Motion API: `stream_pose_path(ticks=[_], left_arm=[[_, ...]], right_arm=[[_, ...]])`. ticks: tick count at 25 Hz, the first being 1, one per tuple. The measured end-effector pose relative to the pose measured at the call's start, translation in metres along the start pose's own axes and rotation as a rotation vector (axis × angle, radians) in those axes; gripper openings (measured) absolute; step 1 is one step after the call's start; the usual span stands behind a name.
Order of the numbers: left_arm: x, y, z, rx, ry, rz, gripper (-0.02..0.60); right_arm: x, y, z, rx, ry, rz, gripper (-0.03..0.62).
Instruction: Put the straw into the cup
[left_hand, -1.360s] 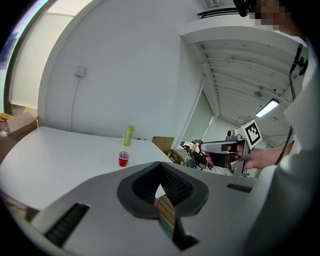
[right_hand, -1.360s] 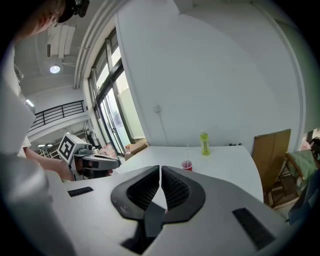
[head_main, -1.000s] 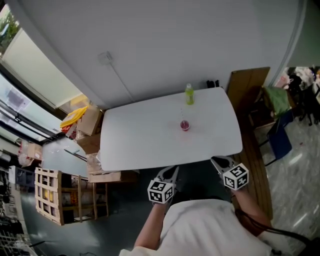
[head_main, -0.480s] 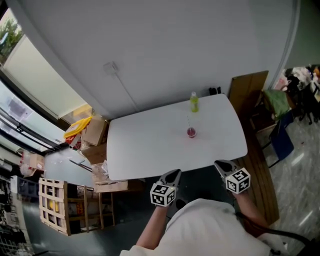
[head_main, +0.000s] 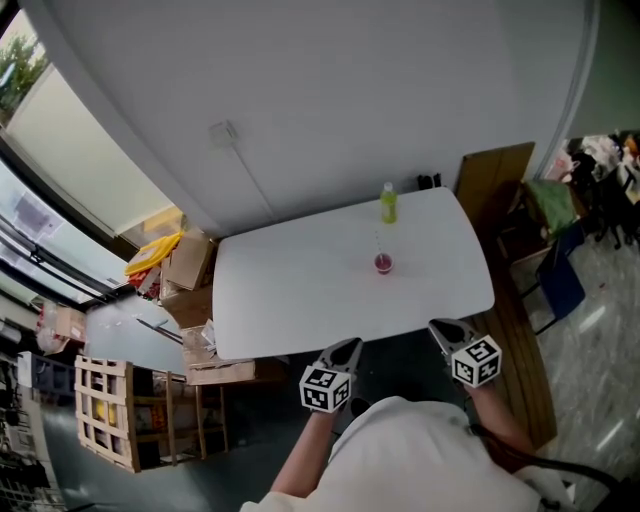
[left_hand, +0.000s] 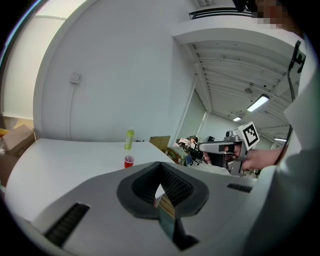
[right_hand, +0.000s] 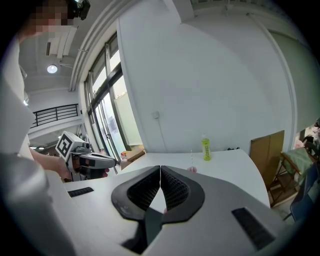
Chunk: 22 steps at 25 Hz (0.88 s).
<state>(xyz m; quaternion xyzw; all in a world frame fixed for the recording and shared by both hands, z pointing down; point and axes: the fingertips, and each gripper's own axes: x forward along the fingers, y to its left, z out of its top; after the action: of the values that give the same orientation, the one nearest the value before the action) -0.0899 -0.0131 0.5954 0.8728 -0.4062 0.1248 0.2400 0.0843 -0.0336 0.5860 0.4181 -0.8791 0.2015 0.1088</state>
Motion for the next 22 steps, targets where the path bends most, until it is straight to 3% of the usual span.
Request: stream_pose_path(ticks=[22], left_arm=[[-0.006, -0.014, 0.016, 0.024, -0.02, -0.023, 0.002]], right_arm=[[-0.003, 0.006, 0.005, -0.005, -0.007, 0.019, 0.034]])
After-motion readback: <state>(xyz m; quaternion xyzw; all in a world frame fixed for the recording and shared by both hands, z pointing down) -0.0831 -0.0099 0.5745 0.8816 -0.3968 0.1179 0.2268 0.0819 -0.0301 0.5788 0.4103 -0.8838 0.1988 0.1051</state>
